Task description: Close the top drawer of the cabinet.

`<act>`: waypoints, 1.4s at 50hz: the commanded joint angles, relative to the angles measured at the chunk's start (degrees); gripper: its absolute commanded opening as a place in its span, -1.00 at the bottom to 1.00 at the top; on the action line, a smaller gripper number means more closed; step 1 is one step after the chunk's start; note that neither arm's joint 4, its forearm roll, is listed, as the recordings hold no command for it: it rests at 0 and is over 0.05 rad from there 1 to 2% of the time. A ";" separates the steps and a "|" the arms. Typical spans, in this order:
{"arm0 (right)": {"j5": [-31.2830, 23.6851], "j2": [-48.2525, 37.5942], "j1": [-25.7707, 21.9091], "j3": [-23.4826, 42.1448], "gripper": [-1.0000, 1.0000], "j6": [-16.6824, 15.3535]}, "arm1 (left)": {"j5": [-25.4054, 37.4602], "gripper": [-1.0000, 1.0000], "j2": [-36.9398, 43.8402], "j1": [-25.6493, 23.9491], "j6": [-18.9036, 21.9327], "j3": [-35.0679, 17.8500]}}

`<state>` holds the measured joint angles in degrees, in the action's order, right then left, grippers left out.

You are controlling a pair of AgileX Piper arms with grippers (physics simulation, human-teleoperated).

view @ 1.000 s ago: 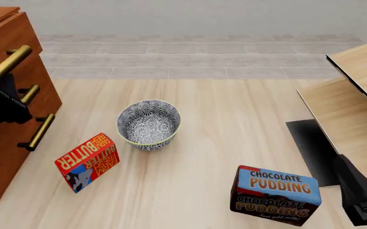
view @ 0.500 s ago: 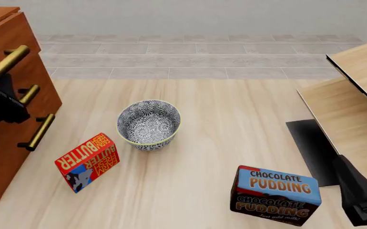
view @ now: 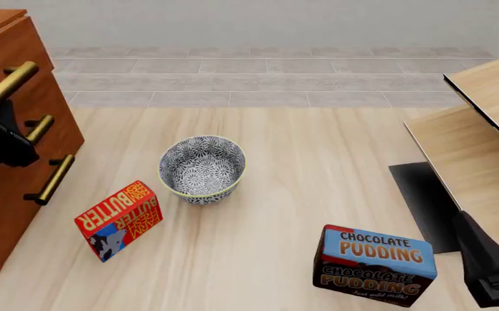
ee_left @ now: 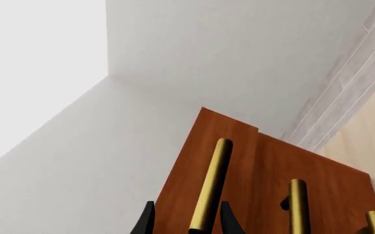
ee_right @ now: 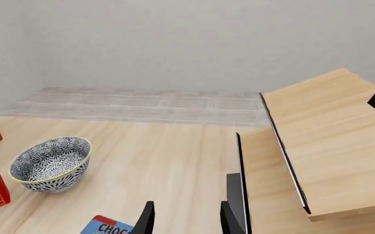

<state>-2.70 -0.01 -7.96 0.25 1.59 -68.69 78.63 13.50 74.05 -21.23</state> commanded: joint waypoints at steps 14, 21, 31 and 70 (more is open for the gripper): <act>-0.06 0.00 -0.31 -0.10 1.00 -0.02 | -1.19 1.00 -0.22 2.24 -0.40 -1.91; -0.05 0.00 -0.28 -0.06 1.00 0.00 | -1.19 1.00 0.03 2.43 -0.07 -2.24; -0.07 0.00 -0.25 -0.06 1.00 0.10 | -1.18 1.00 0.12 2.80 -0.34 -2.26; -0.30 0.00 -0.15 -0.21 1.00 -0.19 | -1.19 1.00 1.01 4.02 -0.67 -3.11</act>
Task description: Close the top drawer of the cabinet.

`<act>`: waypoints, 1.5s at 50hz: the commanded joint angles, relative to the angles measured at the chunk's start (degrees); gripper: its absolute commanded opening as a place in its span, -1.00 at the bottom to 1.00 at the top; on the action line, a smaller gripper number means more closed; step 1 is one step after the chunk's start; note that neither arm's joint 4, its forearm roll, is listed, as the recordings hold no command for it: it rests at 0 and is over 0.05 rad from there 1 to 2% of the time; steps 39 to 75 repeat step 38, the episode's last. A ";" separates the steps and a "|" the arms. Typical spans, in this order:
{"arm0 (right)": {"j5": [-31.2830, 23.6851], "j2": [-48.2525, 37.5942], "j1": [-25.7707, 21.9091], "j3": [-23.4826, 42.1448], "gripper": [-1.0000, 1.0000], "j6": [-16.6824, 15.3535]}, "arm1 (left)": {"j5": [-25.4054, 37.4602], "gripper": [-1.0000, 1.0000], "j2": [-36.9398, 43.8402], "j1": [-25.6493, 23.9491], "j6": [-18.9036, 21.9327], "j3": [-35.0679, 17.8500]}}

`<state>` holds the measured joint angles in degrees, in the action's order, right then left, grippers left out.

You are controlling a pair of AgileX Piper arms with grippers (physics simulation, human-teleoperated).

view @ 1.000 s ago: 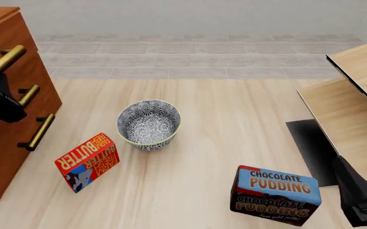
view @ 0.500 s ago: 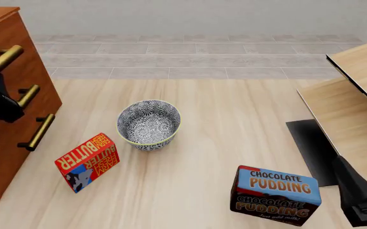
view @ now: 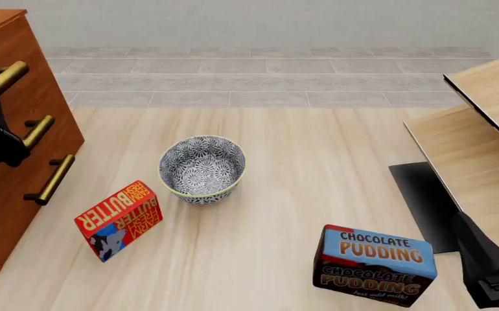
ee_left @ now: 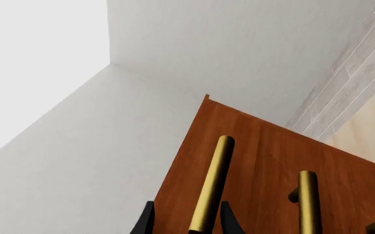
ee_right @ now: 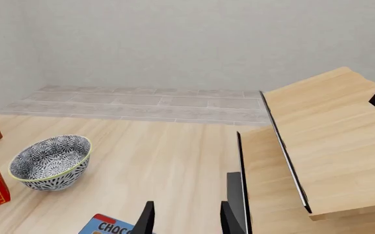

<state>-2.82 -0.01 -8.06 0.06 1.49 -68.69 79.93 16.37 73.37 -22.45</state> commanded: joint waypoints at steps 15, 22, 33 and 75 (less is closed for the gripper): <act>-0.29 0.00 0.06 -0.03 1.00 -0.05 | -1.20 1.00 0.23 1.67 0.03 -2.22; -0.46 0.00 -0.03 -0.05 1.00 -0.13 | -1.19 1.00 0.39 1.75 -0.10 -2.39; -1.02 -0.02 0.03 -0.01 1.00 -0.18 | -1.20 1.00 0.39 1.73 -0.03 -2.21; -0.85 0.00 -0.02 -0.06 1.00 -0.26 | -1.20 1.00 0.35 1.93 -0.09 -2.16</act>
